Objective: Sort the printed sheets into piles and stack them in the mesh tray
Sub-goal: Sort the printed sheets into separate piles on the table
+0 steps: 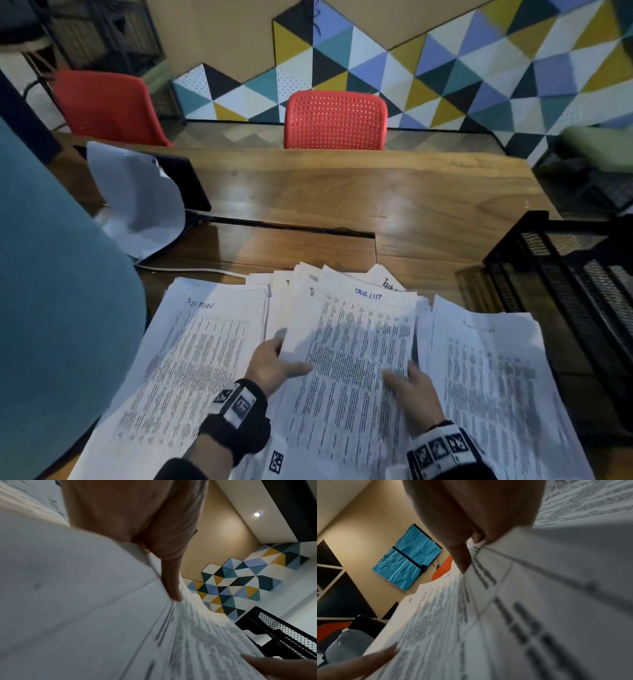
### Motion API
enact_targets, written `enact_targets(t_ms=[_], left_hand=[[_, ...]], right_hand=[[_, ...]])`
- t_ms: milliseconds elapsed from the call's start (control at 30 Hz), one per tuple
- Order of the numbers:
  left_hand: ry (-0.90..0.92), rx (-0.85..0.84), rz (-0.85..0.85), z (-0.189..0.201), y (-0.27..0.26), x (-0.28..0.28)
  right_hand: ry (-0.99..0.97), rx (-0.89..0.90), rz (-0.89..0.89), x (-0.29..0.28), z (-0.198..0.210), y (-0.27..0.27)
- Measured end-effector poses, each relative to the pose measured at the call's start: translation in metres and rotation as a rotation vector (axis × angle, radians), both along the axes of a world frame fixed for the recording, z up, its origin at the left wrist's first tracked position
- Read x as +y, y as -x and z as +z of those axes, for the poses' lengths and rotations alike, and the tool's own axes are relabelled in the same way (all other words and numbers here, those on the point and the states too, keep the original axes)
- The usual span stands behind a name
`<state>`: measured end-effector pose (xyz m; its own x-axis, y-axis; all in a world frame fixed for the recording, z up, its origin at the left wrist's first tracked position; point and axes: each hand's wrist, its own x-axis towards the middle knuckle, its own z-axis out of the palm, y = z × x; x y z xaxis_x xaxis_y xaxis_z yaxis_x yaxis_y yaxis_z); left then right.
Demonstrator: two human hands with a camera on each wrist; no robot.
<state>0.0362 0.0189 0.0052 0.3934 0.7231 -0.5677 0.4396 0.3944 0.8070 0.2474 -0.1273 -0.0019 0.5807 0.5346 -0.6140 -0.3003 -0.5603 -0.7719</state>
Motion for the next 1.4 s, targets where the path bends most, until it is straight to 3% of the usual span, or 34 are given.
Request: enact_targets(t_ms=[67,133,233,367,433,500,567,667,767,867,967,1067,1200,1300,1400], left_hand=[[-0.03,-0.049,0.033,0.006,0.001,-0.004],[-0.053,0.037,0.089,0.008,0.003,-0.005],[-0.006,0.046,0.117,0.001,0.008,-0.007],[0.065,-0.09,0.147,-0.002,0.01,-0.01],[0.108,-0.128,0.115,-0.001,0.004,-0.011],[0.057,-0.052,-0.002,-0.001,-0.003,-0.013],[-0.128,0.069,-0.091,-0.004,-0.011,-0.011],[-0.408,0.366,-0.031,-0.003,-0.019,0.003],[-0.401,0.479,0.022,0.004,-0.028,0.025],[-0.368,0.557,-0.006,0.003,-0.035,0.039],[-0.318,0.615,-0.033,0.007,-0.034,0.043],[-0.365,0.504,-0.106,0.006,-0.03,0.039],[-0.21,0.082,-0.041,0.013,-0.021,0.034],[-0.225,0.01,0.016,0.021,-0.012,0.03],[-0.078,-0.118,0.076,0.023,-0.005,0.025]], right_hand=[[-0.005,0.083,-0.056,-0.002,-0.002,-0.009],[-0.022,0.168,-0.16,-0.007,0.0,-0.013],[-0.177,0.338,-0.233,-0.019,0.011,-0.014],[-0.297,0.635,0.01,-0.016,0.014,-0.018],[-0.294,0.553,0.105,-0.016,0.011,-0.016],[-0.213,0.293,0.055,-0.024,0.002,-0.016],[-0.222,0.213,0.036,-0.03,0.003,-0.008],[-0.168,0.142,0.034,-0.027,-0.003,-0.009],[-0.146,0.102,0.046,-0.033,-0.03,-0.017],[-0.141,0.182,0.02,-0.027,-0.02,-0.008],[-0.122,0.142,0.058,-0.024,-0.017,-0.005],[-0.133,0.087,0.055,-0.026,-0.015,-0.004],[-0.157,0.076,-0.091,-0.032,-0.023,-0.009],[-0.226,0.011,-0.112,-0.032,-0.015,-0.013],[-0.287,-0.058,-0.057,-0.033,-0.009,-0.013]])
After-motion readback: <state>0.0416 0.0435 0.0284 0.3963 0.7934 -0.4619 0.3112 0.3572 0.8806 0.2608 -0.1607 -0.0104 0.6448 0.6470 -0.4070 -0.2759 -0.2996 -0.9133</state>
